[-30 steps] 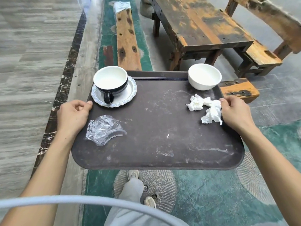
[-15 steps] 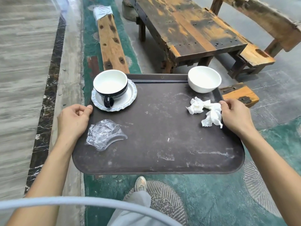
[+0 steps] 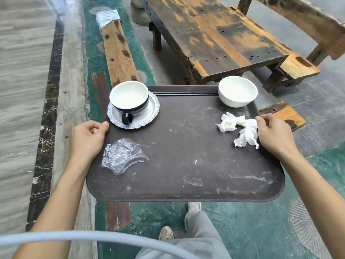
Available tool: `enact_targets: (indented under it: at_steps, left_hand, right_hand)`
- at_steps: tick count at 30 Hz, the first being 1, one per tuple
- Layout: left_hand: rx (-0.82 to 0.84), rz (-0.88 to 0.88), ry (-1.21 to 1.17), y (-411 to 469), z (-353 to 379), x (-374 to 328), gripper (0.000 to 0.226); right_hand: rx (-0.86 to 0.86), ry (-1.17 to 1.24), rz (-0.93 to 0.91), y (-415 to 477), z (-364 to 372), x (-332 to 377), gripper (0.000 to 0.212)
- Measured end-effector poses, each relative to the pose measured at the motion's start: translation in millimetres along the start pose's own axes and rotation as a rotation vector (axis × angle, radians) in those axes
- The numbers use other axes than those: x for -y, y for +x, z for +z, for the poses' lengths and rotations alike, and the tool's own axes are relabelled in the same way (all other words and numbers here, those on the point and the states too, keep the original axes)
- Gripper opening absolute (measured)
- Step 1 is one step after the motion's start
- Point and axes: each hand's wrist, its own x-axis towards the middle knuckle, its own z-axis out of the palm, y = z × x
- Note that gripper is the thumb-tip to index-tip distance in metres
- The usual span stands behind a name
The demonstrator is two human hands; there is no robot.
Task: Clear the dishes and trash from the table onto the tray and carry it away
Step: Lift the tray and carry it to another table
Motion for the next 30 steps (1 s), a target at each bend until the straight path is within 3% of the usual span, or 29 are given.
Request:
enact_targets:
  at_steps: [21,25,30]
  left_hand:
    - [-0.097,-0.062,-0.108,188.0,158.9,-92.1,0.030]
    - [-0.096,-0.046,-0.117,230.8,178.5,-100.7,0.021]
    - [-0.064,-0.033,-0.105,301.4,203.5,-112.8,0.035]
  right_hand:
    - [0.041,-0.001,-0.127,311.6,31.1,23.0,0.030]
    - [0.046,0.007,-0.109,354.0,46.4,32.2,0.031]
    - [0.039,0.012,-0.081,405.1,71.2,48.6,0.030]
